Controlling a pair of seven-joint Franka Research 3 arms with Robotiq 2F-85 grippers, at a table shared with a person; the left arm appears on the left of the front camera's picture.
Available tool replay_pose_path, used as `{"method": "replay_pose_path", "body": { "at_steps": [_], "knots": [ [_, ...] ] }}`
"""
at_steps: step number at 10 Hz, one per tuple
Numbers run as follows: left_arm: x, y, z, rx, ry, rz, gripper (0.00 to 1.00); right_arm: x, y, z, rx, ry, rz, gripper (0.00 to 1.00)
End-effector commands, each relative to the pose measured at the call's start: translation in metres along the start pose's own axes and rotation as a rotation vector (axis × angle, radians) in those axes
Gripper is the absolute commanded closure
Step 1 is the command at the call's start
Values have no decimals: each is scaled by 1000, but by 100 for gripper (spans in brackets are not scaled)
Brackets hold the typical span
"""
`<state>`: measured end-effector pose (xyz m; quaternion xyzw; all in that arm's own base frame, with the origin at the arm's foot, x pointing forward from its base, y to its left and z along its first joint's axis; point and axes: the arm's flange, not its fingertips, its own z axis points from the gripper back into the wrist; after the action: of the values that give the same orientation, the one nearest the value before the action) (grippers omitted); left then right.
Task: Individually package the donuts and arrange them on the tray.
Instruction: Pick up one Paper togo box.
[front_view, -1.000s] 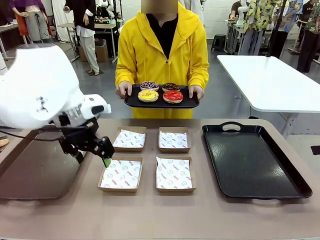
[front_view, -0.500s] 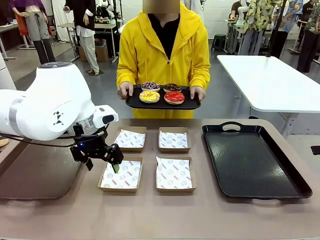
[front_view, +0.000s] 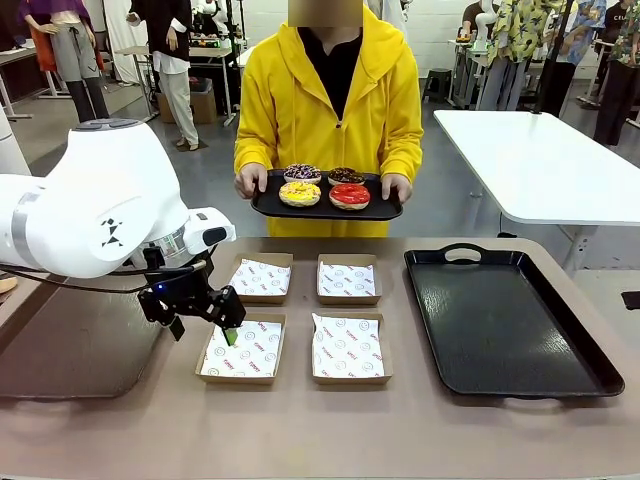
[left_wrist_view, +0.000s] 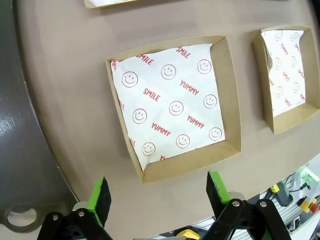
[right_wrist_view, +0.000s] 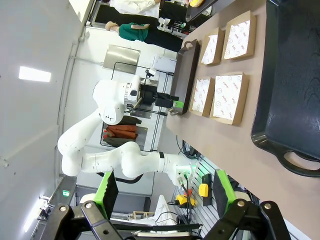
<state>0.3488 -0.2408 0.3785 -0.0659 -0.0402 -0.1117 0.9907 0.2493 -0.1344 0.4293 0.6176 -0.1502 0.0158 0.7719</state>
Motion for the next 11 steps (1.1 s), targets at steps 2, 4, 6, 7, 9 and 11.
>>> {"method": "replay_pose_path", "body": {
  "at_steps": [2,4,6,7,9,11],
  "knots": [
    [0,0,0,0,0,0,0,1,1,1,12,-3,12,0],
    [3,-4,-11,40,22,-1,0,1,1,1,12,-3,12,0],
    [10,-8,-25,116,26,31,0,1,1,1,12,-3,12,0],
    [15,-7,-33,134,19,44,0,1,1,1,12,-3,12,0],
    [25,-3,-43,145,2,83,0,1,1,1,12,-3,12,0],
    [32,3,-50,141,-1,118,0,1,1,1,12,-3,12,0]
  ]
}}
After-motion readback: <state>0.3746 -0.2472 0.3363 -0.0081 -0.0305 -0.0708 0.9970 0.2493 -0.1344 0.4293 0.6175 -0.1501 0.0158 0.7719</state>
